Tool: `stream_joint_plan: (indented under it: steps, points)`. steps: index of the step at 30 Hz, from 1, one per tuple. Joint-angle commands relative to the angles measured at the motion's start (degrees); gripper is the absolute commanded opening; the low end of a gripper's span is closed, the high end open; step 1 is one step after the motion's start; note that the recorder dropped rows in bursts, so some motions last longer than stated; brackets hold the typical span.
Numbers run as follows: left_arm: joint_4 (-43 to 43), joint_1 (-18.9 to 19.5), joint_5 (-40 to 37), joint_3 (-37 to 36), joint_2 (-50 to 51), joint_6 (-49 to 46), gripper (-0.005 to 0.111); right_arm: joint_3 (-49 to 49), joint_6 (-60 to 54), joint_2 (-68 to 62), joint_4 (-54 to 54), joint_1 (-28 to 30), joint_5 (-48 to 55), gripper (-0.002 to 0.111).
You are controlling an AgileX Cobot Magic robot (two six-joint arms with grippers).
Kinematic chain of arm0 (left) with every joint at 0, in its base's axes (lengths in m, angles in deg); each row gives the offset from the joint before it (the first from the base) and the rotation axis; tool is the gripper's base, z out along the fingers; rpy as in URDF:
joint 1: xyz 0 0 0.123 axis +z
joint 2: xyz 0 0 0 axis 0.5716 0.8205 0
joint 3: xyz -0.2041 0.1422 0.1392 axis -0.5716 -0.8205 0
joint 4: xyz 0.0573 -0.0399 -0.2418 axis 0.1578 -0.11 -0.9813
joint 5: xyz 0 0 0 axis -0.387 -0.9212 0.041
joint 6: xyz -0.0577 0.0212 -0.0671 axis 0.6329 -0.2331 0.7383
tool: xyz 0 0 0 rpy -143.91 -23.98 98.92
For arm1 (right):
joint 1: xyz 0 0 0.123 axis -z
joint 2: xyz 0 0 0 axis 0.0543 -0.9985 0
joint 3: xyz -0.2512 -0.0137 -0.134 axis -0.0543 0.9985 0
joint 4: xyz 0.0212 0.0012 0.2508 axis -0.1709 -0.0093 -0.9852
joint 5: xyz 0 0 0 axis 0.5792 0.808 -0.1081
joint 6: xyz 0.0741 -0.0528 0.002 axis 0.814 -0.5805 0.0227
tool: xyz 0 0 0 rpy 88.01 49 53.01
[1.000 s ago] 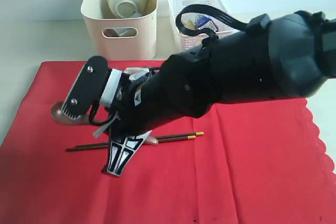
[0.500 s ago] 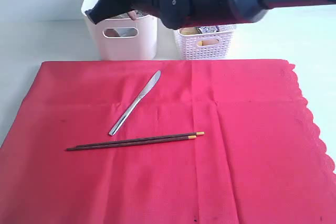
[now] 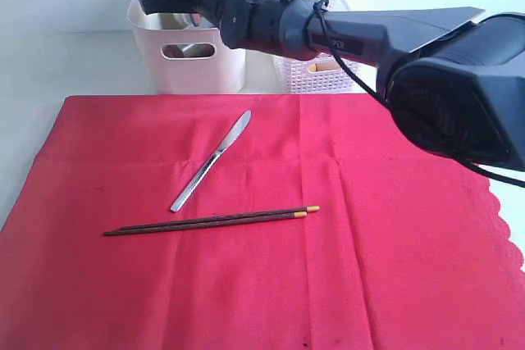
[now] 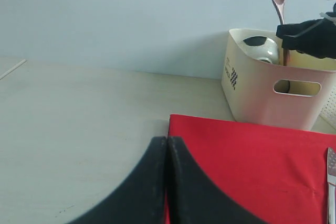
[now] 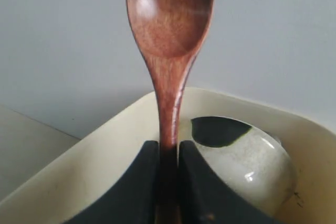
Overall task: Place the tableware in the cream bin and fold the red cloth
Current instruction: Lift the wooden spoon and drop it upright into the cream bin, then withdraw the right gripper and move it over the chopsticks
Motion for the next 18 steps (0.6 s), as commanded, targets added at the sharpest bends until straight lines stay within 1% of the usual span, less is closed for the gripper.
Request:
stream_joint_plan:
  steps: [1,5,7,12,13,18]
  points:
    - [-0.3,0.1,0.2,0.0,-0.4,-0.1,0.002,-0.7,0.3,0.3,-1.7,0.2,-0.6,0.025]
    - [-0.3,0.1,0.2,0.0,-0.4,-0.1,0.002,-0.7,0.3,0.3,-1.6,0.2,-0.4,0.039]
    - [-0.3,0.1,0.2,0.0,-0.4,-0.1,0.002,-0.7,0.3,0.3,-1.8,0.2,-0.4,0.043]
    - [-0.3,0.1,0.2,0.0,-0.4,-0.1,0.002,-0.7,0.3,0.9,-1.8,0.2,-0.2,0.043]
    - [-0.3,0.1,0.2,0.0,-0.4,-0.1,0.002,-0.7,0.2,1.3,-2.0,0.2,1.6,0.043]
    - [-0.3,0.1,0.2,0.0,-0.4,-0.1,0.002,-0.7,-0.2,6.4,-1.3,0.3,16.5,0.043]
